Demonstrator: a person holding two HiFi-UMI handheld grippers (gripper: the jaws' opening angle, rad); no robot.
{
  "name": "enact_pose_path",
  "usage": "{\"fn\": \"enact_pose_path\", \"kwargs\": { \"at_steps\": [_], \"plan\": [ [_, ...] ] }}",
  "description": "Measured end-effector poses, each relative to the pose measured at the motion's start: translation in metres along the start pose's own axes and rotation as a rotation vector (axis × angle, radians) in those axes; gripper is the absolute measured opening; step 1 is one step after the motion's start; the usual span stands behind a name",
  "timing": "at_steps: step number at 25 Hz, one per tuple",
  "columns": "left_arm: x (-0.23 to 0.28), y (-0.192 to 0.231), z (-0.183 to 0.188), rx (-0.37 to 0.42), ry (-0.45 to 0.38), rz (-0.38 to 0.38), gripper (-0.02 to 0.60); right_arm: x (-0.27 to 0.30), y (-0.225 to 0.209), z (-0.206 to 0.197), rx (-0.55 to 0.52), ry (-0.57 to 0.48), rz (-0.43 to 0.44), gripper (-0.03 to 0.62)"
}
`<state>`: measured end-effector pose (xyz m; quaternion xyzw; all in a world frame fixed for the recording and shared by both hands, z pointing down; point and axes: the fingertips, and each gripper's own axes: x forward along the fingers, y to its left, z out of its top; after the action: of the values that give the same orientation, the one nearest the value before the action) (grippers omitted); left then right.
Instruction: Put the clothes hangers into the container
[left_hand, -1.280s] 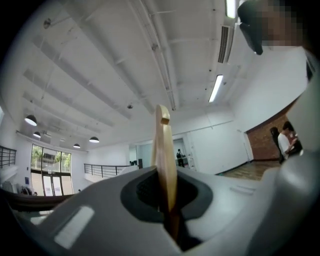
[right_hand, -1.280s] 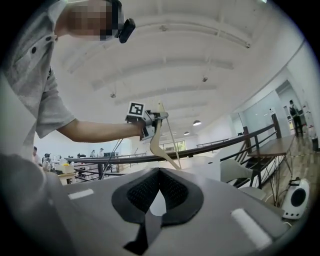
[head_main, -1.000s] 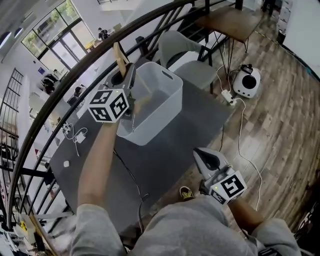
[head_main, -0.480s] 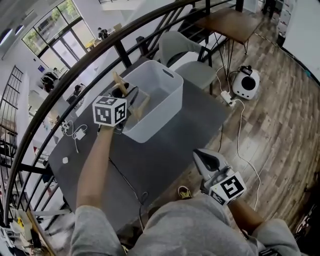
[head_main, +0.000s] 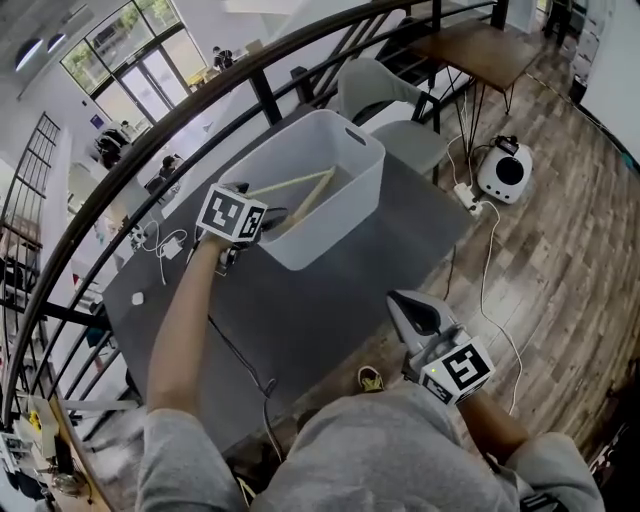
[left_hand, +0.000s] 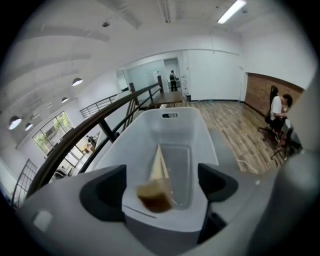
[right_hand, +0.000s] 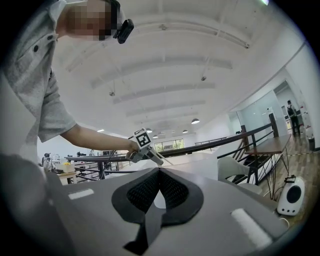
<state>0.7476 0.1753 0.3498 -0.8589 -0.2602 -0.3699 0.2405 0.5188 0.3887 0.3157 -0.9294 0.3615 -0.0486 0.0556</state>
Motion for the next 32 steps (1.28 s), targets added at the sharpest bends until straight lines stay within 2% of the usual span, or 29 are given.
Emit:
{"fn": "enact_pose_path", "kwargs": {
  "at_steps": [1,3,11,16,19,23,26,29,32],
  "plan": [
    [-0.003,0.007,-0.007,-0.016,0.014,0.027,0.456,0.001,0.002,0.000,-0.001,0.002,0.006,-0.002],
    [-0.014,0.020,-0.017,-0.050,-0.002,0.081,0.462,0.002,0.008,-0.001,-0.006,0.004,0.020,-0.002],
    [-0.100,0.039,-0.065,-0.266,-0.293,0.216,0.463,0.032,0.033,-0.004,-0.034,0.008,0.138,-0.002],
    [-0.171,0.030,-0.124,-0.385,-0.424,0.304,0.456,0.069,0.081,-0.010,-0.045,0.023,0.289,-0.002],
    [-0.233,0.014,-0.191,-0.508,-0.478,0.412,0.432,0.095,0.137,-0.013,-0.058,0.039,0.455,-0.002],
    [-0.312,-0.031,-0.305,-0.704,-0.512,0.597,0.408,0.122,0.231,-0.023,-0.070,0.079,0.728,-0.002],
    [-0.348,-0.075,-0.391,-0.840,-0.527,0.686,0.391,0.124,0.303,-0.040,-0.079,0.122,0.857,-0.002],
    [-0.394,-0.142,-0.479,-1.000,-0.525,0.824,0.368,0.107,0.388,-0.055,-0.093,0.147,1.015,-0.002],
    [-0.443,-0.229,-0.566,-1.168,-0.447,0.997,0.365,0.073,0.485,-0.066,-0.112,0.169,1.211,-0.002]
  ]
}}
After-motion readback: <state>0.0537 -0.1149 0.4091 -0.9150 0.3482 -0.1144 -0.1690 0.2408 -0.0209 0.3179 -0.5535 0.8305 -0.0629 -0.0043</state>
